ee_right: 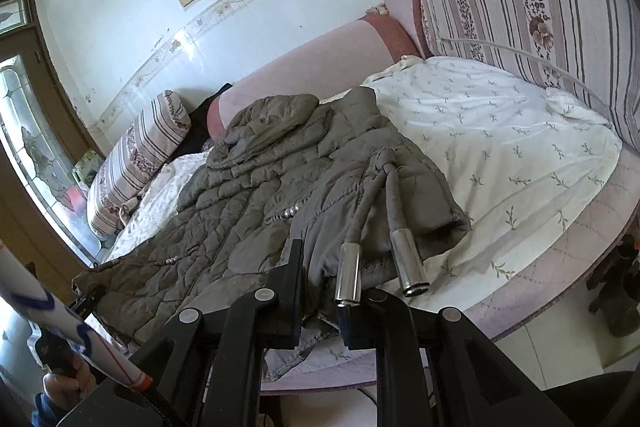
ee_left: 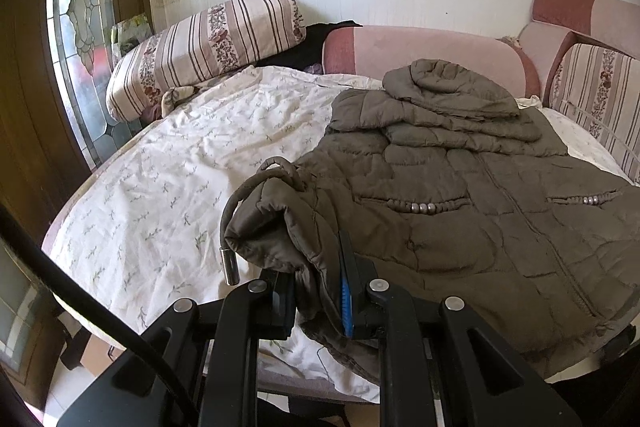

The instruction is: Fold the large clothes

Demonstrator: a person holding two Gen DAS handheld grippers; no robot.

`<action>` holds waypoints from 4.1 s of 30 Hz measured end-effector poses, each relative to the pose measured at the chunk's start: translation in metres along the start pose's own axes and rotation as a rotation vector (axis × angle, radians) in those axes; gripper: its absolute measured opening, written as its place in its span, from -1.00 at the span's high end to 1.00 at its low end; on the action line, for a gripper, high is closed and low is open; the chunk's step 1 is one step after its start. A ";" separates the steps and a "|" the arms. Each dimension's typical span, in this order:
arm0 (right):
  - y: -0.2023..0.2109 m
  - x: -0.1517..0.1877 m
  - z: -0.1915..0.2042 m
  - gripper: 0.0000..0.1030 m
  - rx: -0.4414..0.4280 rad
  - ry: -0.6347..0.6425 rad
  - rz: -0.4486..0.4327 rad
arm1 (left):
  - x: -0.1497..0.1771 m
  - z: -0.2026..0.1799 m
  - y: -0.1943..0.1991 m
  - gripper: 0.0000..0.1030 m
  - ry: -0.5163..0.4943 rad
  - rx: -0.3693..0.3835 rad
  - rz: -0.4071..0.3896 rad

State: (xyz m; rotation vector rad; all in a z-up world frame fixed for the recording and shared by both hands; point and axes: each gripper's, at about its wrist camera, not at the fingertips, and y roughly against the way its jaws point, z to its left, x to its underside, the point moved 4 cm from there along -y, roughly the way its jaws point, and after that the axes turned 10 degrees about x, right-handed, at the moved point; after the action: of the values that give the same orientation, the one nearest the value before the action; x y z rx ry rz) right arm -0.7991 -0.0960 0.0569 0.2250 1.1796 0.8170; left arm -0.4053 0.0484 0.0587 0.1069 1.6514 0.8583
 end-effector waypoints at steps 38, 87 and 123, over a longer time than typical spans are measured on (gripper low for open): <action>-0.059 -0.195 0.069 0.77 0.021 0.123 -0.153 | -0.221 -0.007 -0.066 0.62 0.082 0.135 -0.073; -0.435 -0.216 0.134 -0.31 0.222 0.270 0.098 | -0.257 -0.141 -0.449 -0.20 -0.185 0.061 0.114; -0.261 -0.121 0.129 0.02 0.220 0.047 0.114 | -0.165 -0.005 -0.242 -0.50 0.102 -0.132 0.077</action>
State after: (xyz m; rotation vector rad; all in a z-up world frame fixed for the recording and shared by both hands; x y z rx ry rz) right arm -0.5854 -0.3279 0.0509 0.4595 1.3111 0.7947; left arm -0.2719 -0.2123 0.0529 0.0362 1.6887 1.0437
